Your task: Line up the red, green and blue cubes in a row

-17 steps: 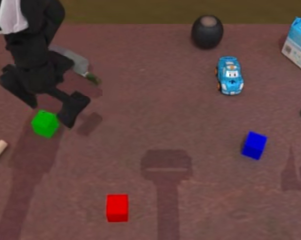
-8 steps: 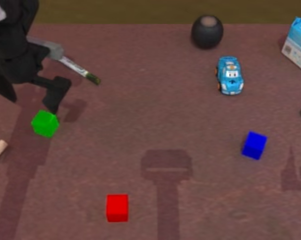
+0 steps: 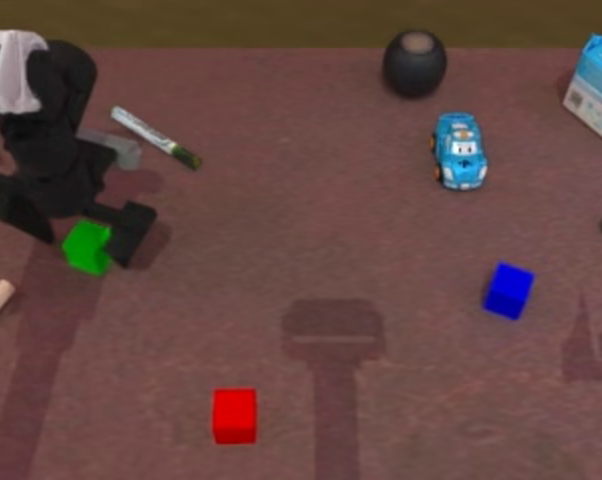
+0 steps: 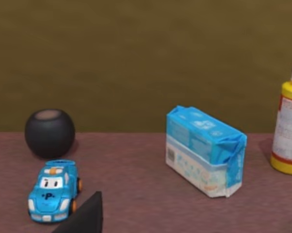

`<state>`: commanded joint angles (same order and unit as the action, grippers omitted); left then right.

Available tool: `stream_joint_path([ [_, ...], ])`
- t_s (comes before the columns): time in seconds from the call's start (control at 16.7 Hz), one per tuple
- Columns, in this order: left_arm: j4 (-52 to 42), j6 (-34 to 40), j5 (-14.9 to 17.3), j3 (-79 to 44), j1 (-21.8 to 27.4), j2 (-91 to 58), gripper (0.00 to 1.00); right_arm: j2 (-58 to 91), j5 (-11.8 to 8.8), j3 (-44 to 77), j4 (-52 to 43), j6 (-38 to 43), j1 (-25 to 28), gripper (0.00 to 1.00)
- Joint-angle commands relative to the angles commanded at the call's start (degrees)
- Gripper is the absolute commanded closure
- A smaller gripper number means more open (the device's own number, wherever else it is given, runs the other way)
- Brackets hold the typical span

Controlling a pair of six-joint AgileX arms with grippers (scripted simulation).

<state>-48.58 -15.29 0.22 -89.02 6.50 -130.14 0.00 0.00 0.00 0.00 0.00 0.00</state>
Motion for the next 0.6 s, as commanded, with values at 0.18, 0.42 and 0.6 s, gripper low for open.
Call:
stream_joint_path([
  [0.18,1.3,0.0,0.0,0.9,0.0,-0.8,0.00,0.0,0.0,0.0,0.0,0.0,0.0,0.00],
  [0.42,1.3,0.0,0.0,0.9,0.0,-0.8,0.15,0.0,0.0,0.0,0.0,0.0,0.0,0.00],
  [0.6,1.3,0.0,0.0,0.9,0.0,-0.8,0.38,0.0,0.0,0.0,0.0,0.0,0.0,0.00],
])
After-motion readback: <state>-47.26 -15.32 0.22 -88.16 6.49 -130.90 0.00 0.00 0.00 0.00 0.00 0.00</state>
